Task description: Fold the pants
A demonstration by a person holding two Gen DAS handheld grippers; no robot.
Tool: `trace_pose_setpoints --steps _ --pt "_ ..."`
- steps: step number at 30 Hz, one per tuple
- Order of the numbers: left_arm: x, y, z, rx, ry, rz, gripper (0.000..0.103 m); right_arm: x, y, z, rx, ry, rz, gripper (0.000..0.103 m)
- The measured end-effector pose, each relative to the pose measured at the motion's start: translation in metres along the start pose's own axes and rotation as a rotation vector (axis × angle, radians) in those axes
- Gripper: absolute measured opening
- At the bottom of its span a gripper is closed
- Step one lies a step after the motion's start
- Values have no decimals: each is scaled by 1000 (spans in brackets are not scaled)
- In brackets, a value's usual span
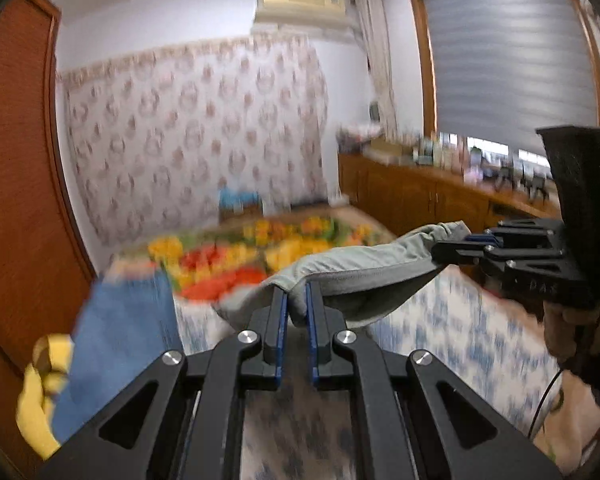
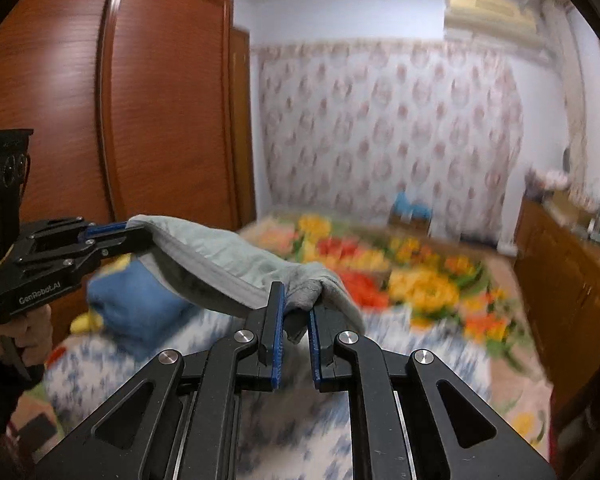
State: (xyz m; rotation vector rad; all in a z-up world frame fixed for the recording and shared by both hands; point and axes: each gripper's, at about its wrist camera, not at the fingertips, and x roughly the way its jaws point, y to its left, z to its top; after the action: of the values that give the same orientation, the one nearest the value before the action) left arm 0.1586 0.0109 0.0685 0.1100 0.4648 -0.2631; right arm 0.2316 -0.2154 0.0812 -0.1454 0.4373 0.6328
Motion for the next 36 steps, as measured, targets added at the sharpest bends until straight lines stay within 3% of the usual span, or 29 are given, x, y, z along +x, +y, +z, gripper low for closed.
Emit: trace_pose_setpoints --steps 4,10,18,28,36 --pt "5 -15 -56 -7 104 -19 6 24 8 -68 53 158 51 8" --pt "-14 -38 -107 -44 173 -59 6 18 29 -132 104 259 97 8" --pt "-32 -47 -139 -74 216 -78 6 -5 50 -160 120 281 107 8" --pt "-48 -49 -156 -104 243 -87 7 -22 74 -183 109 290 106 8" --pt "-41 -57 -175 -99 294 -90 7 -20 73 -199 129 308 94 8"
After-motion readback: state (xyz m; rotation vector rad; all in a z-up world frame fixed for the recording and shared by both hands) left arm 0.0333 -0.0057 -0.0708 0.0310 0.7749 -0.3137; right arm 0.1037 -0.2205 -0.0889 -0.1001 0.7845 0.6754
